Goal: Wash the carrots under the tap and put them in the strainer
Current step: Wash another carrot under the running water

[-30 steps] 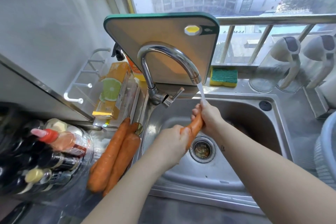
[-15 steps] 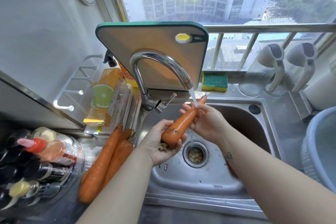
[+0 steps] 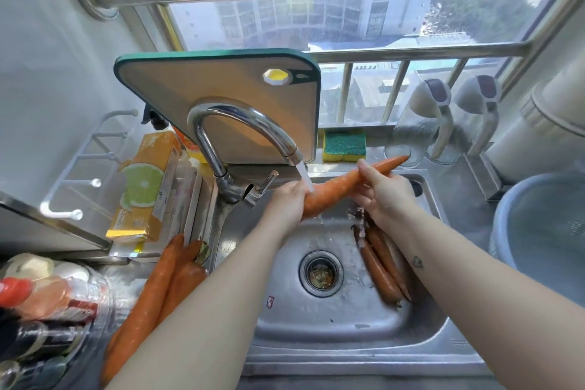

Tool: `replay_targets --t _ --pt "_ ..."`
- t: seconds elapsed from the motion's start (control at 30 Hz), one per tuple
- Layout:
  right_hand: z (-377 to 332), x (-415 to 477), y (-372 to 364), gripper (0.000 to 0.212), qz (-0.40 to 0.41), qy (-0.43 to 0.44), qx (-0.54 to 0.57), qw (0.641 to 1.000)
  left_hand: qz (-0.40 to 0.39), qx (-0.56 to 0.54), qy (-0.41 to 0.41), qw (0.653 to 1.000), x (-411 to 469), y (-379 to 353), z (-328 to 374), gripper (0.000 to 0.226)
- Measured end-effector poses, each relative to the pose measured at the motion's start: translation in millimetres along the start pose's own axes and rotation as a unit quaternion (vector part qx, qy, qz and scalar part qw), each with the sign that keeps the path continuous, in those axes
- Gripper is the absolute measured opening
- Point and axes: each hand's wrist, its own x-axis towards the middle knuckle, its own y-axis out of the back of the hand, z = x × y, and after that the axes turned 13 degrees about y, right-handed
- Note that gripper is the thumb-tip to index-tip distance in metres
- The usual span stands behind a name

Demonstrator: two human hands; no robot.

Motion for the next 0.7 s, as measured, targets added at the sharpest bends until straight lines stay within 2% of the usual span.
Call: replay_targets --t 0.1,0.23,0.3,0.37,0.47,0.57,0.63,0.7 --pt "-7.2 7.6 6.6 0.048 0.039 0.037 -0.032 0.998 -0.033 0.034 -0.048 0.998 -4.8 -7.8 1.6 0.034" --pt "-8.9 3.6 12.7 0.045 0.038 0.043 -0.101 0.993 -0.026 0.148 -0.164 0.975 -7.6 -9.1 -17.1 0.046" --pt "-2.3 -4.4 14.3 0.045 0.018 0.031 -0.136 0.99 -0.02 0.2 -0.182 0.963 -11.3 -5.5 -30.8 0.053" --pt "4.8 -13.0 16.0 0.043 -0.02 0.004 -0.156 0.988 -0.03 0.229 -0.152 0.961 -17.8 1.4 -43.2 0.053" --pt "18.4 -28.5 16.1 0.027 -0.077 -0.079 -0.178 0.978 -0.045 0.26 -0.083 0.961 -29.9 14.1 -60.1 0.049" --pt "42.7 -46.2 20.3 0.009 -0.077 -0.187 -0.183 0.962 -0.039 0.374 -0.042 0.926 -42.0 22.5 -69.1 0.045" --pt "59.1 -63.3 20.7 0.011 -0.078 -0.267 -0.189 0.942 -0.007 0.436 -0.037 0.899 -52.1 27.0 -75.5 0.042" --pt "71.9 -76.6 14.5 0.014 -0.085 -0.298 -0.193 0.931 0.021 0.433 -0.031 0.901 -61.8 33.9 -82.4 0.037"
